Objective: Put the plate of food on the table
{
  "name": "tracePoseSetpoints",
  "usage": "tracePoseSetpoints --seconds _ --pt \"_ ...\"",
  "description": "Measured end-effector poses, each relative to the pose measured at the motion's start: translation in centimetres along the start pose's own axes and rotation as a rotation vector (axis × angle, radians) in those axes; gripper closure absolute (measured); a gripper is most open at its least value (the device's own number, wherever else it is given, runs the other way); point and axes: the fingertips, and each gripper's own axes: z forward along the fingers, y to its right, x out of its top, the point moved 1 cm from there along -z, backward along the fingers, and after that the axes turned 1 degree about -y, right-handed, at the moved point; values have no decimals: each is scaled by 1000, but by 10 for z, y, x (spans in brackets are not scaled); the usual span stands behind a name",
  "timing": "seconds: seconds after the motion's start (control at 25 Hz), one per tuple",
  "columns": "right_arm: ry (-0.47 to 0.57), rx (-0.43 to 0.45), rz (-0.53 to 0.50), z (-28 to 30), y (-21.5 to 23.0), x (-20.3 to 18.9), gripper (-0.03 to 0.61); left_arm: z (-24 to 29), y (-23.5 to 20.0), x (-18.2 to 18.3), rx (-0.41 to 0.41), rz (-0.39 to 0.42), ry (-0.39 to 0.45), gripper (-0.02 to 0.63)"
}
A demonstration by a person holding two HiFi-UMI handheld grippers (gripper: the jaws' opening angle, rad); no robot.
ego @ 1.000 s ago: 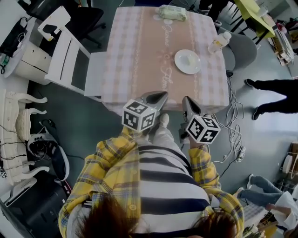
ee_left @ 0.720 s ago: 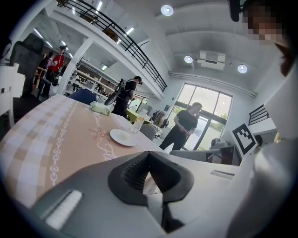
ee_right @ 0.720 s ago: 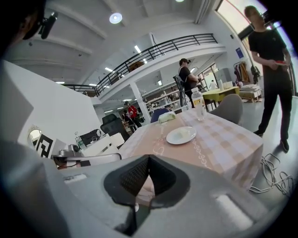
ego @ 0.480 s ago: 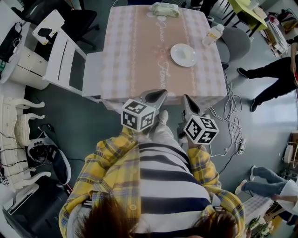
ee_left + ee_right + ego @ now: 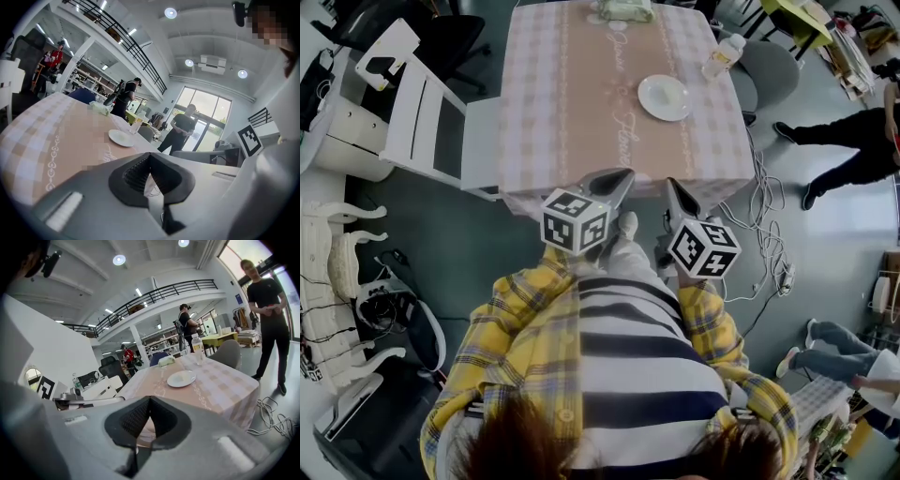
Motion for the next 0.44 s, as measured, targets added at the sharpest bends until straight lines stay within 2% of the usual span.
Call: tracePoseSetpoints --seconds 0.44 --pt "-15 3 -8 6 8 6 580 8 0 6 -1 -7 3 612"
